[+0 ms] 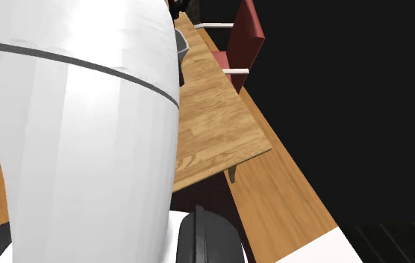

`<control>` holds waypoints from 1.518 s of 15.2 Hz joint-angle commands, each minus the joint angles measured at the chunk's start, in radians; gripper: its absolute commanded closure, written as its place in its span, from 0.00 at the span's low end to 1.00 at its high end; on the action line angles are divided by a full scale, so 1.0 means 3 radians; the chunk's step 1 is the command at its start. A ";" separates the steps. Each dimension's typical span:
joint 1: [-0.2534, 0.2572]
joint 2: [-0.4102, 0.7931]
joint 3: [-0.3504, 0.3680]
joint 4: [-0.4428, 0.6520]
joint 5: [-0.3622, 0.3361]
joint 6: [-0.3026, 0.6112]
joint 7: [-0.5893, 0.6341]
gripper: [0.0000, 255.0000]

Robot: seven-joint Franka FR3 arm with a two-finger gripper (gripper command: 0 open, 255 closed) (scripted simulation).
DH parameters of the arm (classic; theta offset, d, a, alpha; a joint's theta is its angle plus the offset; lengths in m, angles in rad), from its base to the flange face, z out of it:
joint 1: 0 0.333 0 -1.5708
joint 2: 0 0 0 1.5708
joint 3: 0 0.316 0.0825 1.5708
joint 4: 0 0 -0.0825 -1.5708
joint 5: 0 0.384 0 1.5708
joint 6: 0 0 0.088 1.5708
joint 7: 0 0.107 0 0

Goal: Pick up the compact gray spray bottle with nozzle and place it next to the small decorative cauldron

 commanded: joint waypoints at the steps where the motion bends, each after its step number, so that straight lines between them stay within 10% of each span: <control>1: 0.0066 -0.0113 0.0124 -0.0117 -0.0022 0.0016 0.0194 1.00; 23: 0.0704 -0.0108 0.1406 -0.0167 0.0133 0.0145 0.2134 1.00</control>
